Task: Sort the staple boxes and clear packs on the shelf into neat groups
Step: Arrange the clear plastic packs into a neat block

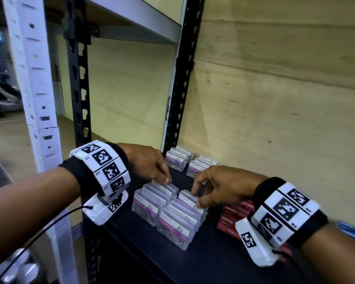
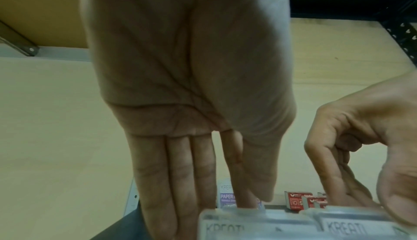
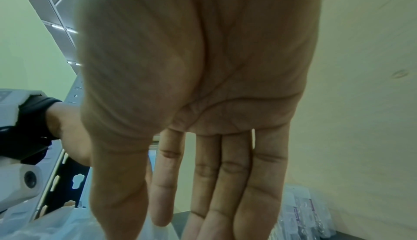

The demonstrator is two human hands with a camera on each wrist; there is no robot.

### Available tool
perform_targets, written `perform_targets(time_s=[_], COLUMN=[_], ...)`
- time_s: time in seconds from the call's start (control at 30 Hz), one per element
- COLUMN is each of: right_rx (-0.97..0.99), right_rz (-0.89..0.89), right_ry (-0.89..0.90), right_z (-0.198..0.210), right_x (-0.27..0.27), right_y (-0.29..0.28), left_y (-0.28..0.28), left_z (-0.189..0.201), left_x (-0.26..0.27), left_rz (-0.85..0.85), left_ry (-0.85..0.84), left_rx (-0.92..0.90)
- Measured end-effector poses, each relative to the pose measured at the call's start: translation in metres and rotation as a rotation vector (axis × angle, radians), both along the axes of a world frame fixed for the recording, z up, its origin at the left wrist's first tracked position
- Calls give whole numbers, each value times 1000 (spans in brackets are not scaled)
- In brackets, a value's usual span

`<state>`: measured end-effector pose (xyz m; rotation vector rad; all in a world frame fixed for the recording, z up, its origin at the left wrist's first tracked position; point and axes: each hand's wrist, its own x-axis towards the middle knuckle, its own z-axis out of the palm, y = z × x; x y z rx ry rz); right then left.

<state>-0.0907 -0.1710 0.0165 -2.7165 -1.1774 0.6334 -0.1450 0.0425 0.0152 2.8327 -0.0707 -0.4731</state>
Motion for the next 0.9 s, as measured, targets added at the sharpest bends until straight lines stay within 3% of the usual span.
perform_targets(time_s=[0.67,0.9], right_rx=[-32,12], right_rz=[30,-61], right_ry=[84,-144], right_z=[5,19], right_x=[4,43], right_y=[0,10], left_y=[7,13], left_z=[3,5], left_x=[22,58], left_rz=[35,-19], left_ry=[76,-100], left_rx=[-82,16])
